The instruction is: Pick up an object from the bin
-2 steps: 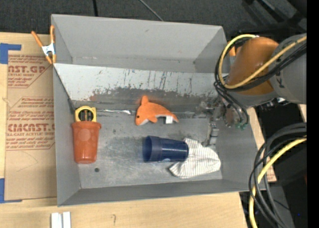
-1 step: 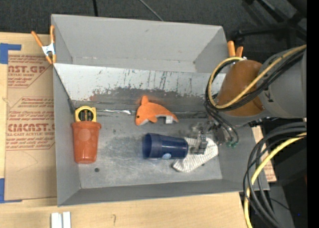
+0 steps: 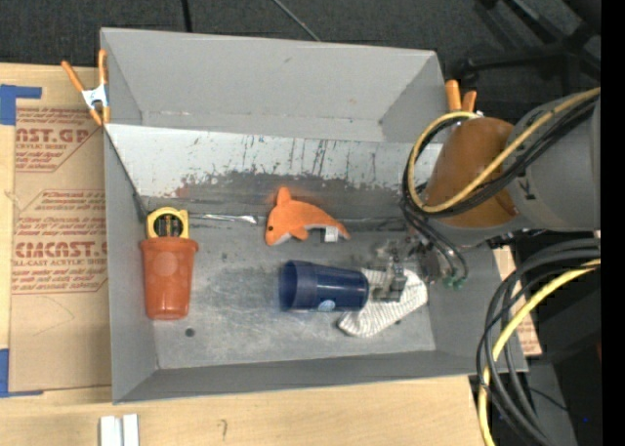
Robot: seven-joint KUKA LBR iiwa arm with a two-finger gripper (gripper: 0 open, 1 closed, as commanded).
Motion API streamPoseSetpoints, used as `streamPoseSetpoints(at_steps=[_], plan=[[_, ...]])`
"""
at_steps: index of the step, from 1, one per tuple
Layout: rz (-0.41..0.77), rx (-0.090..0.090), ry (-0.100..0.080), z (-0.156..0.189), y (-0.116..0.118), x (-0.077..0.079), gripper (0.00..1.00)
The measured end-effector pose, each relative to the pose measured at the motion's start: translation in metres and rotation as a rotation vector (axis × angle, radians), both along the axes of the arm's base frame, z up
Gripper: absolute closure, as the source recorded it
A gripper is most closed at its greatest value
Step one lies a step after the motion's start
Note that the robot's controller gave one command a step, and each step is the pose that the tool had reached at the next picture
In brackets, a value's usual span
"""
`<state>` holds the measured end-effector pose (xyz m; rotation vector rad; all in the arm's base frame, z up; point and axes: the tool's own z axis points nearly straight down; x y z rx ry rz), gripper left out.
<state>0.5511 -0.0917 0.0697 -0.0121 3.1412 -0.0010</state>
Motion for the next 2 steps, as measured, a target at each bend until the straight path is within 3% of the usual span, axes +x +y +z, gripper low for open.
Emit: streamPoseSetpoints(at_steps=[2], plan=[[-0.004, 0.0, -0.001, 0.0003, 0.0095, 0.0016, 1.0]])
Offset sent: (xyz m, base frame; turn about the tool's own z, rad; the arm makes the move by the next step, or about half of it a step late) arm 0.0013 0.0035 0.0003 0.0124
